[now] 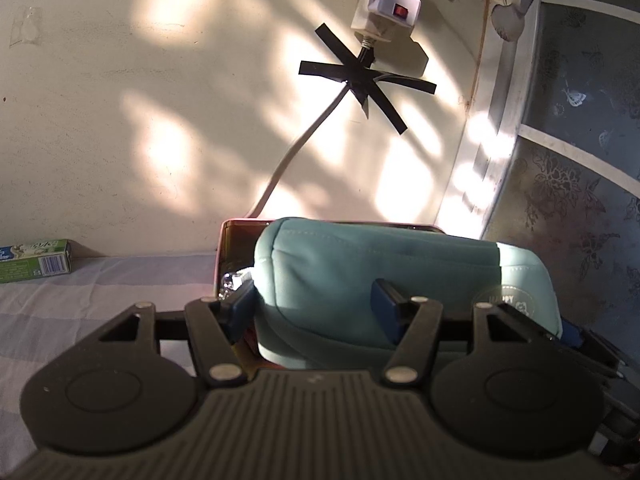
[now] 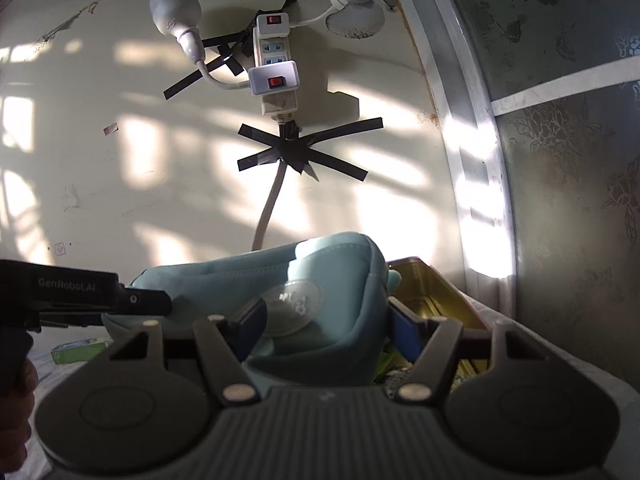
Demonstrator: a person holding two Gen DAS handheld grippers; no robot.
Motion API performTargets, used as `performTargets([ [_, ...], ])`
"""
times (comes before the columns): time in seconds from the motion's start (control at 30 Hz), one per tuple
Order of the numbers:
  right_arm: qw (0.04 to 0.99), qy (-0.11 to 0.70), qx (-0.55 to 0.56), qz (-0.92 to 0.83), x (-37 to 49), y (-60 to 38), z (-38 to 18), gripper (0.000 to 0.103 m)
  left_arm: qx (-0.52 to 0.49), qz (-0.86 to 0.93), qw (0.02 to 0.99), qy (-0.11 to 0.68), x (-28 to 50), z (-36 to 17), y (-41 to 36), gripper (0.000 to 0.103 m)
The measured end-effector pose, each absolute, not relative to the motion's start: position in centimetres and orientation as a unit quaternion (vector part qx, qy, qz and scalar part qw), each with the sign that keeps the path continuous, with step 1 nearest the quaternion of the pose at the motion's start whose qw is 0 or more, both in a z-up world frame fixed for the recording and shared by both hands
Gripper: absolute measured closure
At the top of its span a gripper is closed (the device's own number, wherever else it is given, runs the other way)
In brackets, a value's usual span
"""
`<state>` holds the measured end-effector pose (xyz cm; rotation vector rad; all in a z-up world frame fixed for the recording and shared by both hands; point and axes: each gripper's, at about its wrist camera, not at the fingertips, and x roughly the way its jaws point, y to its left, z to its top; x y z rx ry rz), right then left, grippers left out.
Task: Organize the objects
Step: 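Carry the teal pouch into the pink tin and open the left gripper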
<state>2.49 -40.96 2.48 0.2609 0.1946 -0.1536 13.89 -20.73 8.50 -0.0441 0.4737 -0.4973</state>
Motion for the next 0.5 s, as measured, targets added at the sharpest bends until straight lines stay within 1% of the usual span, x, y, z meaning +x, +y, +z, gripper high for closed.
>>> performTargets([
  [0.1, 0.982, 0.098, 0.127, -0.098, 3.1, -41.3, 1.8, 0.030, 0.003, -0.229, 0.946, 0.231, 14.4, 7.7, -21.7, 0.038],
  [0.13, 0.982, 0.095, 0.118, -0.112, 3.0, -41.1, 1.6, 0.023, 0.011, -0.218, 0.949, 0.228, 14.3, 7.4, -21.9, 0.036],
  [0.17, 0.982, 0.093, 0.112, -0.119, 3.0, -41.0, 1.5, 0.020, 0.020, -0.208, 0.951, 0.227, 14.3, 7.0, -22.1, 0.035],
  [0.23, 0.984, 0.085, 0.106, -0.119, 2.6, -40.9, 1.5, 0.020, 0.034, -0.200, 0.953, 0.224, 14.2, 6.4, -22.3, 0.030],
  [0.5, 0.987, 0.093, 0.057, -0.121, 2.8, -39.2, 1.1, 0.020, 0.041, -0.182, 0.956, 0.225, 14.2, 5.5, -22.1, 0.028],
])
